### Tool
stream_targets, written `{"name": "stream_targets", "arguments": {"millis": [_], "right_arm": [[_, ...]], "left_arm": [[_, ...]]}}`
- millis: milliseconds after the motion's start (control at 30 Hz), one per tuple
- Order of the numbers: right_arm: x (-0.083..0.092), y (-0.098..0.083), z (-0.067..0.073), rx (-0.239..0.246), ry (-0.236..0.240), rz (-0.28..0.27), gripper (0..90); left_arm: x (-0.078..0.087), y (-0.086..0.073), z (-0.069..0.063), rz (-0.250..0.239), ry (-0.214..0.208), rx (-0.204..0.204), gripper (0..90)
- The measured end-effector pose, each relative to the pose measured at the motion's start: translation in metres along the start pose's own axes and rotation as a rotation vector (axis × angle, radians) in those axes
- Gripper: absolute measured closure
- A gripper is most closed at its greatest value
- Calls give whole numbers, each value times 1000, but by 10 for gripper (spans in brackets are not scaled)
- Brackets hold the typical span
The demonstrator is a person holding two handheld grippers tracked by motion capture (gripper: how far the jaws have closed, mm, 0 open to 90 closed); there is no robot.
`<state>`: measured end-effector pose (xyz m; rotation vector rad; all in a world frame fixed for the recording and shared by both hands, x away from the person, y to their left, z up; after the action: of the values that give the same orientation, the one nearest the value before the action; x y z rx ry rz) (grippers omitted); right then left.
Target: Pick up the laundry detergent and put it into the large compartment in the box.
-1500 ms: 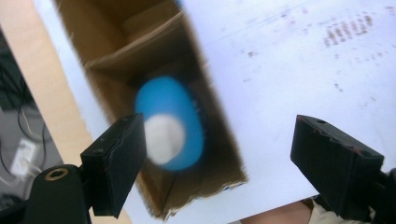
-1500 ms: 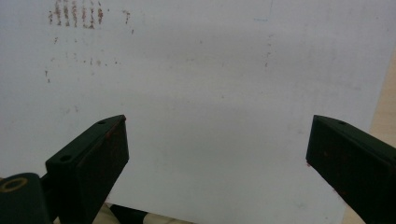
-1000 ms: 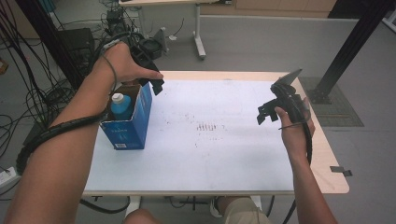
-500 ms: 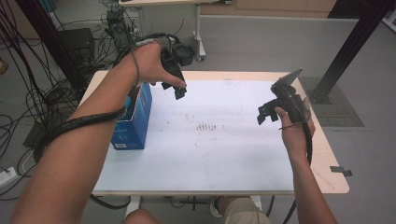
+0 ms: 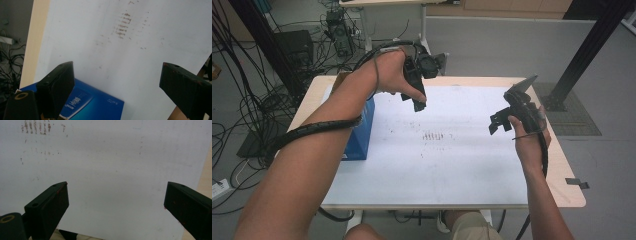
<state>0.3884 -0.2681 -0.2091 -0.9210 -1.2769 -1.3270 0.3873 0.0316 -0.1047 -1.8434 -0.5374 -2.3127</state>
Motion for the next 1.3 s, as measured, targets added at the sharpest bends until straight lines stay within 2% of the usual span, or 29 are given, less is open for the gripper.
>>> {"name": "stream_targets", "arguments": {"millis": [567, 1133, 1167, 1200, 1300], "right_arm": [[1, 0, -1, 0, 2, 1, 57], [0, -1, -4, -6, 4, 1, 57], [0, -1, -4, -6, 5, 0, 57], [0, -1, -3, -8, 3, 1, 57], [-1, -1, -3, -4, 5, -2, 57]], "left_arm": [[1, 8, -4, -4, -12, -37, 128], [-3, 10, -2, -7, -15, -34, 127], [-2, 12, -2, 7, -15, -39, 127], [-2, 10, -2, -6, -18, -26, 127], [-1, 9, -2, -11, -19, -24, 127]]}}
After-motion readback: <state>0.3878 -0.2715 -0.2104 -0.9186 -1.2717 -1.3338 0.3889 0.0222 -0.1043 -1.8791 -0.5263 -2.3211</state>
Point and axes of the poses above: each handheld gripper's, and its own axes: x roughly backward along the jaws, y roughly out of its top, z roughly to its left, the point moved 5 cm from there along -x, roughly forward along the jaws, and after that the axes turned 5 degrees about -z, right-handed, at the moved point
